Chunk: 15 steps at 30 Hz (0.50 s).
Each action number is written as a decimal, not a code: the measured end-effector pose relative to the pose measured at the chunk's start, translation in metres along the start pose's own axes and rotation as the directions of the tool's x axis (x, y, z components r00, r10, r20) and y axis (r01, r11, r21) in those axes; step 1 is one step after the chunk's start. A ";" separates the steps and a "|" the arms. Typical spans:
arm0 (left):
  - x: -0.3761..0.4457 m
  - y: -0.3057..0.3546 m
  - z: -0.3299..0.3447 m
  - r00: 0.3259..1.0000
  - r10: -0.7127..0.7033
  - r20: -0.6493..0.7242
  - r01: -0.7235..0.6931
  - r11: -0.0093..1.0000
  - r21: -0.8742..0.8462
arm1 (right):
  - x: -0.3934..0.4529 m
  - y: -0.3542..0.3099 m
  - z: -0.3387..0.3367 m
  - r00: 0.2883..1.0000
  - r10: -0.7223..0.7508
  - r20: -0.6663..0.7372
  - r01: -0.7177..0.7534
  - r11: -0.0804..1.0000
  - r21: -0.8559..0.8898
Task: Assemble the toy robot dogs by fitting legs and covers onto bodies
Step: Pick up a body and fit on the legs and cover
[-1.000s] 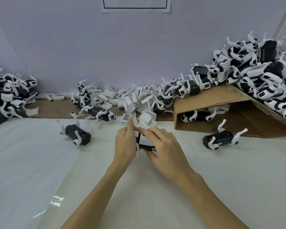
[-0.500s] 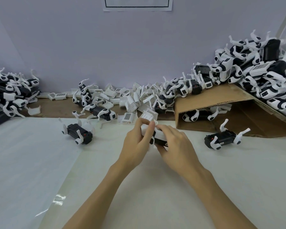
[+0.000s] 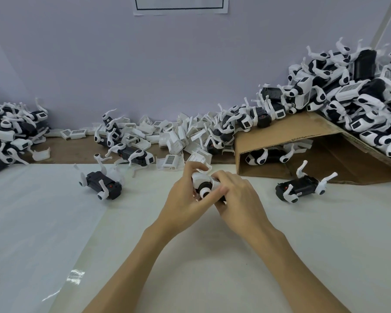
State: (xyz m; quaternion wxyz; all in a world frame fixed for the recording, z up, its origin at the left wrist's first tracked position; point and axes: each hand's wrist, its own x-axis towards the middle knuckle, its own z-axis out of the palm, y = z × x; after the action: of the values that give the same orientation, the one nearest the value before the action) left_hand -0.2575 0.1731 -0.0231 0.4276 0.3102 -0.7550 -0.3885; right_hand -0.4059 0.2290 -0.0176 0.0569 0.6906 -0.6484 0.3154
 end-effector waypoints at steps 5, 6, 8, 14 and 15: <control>0.000 -0.002 0.002 1.000 0.025 -0.015 -0.024 0.999 0.034 | -0.001 -0.009 -0.003 0.999 -0.016 -0.039 0.016 1.000 -0.015; 0.000 -0.002 0.002 0.999 0.031 -0.011 -0.030 0.998 0.048 | -0.001 -0.009 -0.003 0.999 -0.009 -0.034 0.008 1.000 -0.011; 0.000 -0.002 0.002 0.999 0.039 -0.001 -0.039 0.997 0.066 | -0.001 -0.008 -0.003 1.000 0.001 -0.010 -0.001 1.000 -0.005; 0.001 -0.001 -0.005 0.997 0.077 -0.010 -0.076 0.989 0.125 | 0.001 -0.008 -0.003 1.000 -0.015 0.000 0.015 1.000 0.001; 0.001 -0.001 -0.006 0.996 0.092 -0.010 -0.089 0.985 0.150 | 0.001 -0.006 -0.004 0.999 -0.023 0.024 0.021 0.998 0.053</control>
State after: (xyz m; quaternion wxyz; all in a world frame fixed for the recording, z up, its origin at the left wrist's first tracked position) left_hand -0.2524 0.1699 -0.0212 0.4269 0.3100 -0.7915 -0.3085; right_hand -0.4016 0.2308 -0.0119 0.0341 0.7027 -0.6329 0.3231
